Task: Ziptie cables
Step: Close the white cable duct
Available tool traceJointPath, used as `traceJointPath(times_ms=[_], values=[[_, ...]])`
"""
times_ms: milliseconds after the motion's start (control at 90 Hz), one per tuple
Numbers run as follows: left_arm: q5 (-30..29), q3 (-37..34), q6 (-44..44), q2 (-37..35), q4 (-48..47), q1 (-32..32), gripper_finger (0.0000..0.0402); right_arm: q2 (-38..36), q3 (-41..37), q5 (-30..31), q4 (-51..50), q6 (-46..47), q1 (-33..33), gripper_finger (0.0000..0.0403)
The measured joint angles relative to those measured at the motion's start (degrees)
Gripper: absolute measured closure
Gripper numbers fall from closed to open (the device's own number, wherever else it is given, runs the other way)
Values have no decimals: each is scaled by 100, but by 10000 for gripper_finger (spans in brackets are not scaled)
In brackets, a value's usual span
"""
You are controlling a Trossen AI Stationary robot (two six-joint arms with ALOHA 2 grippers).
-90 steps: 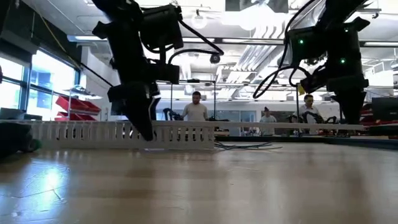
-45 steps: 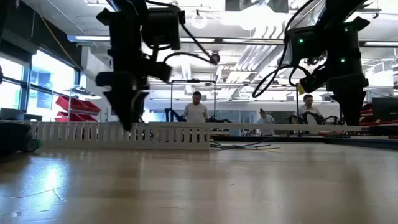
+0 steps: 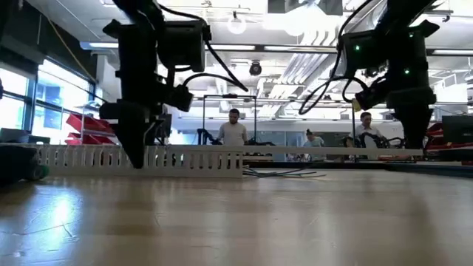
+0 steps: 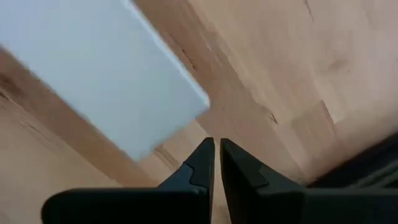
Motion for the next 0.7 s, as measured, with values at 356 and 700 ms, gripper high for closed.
traceJointPath(times_ms=[356,700], values=[[-32,-21,-3,-2,245,-111,219,-2,-424,0,119,163,-7,392],[-44,-32,98,5,454,-122,222,-2,-511,-584,1624,-7,-2,392]])
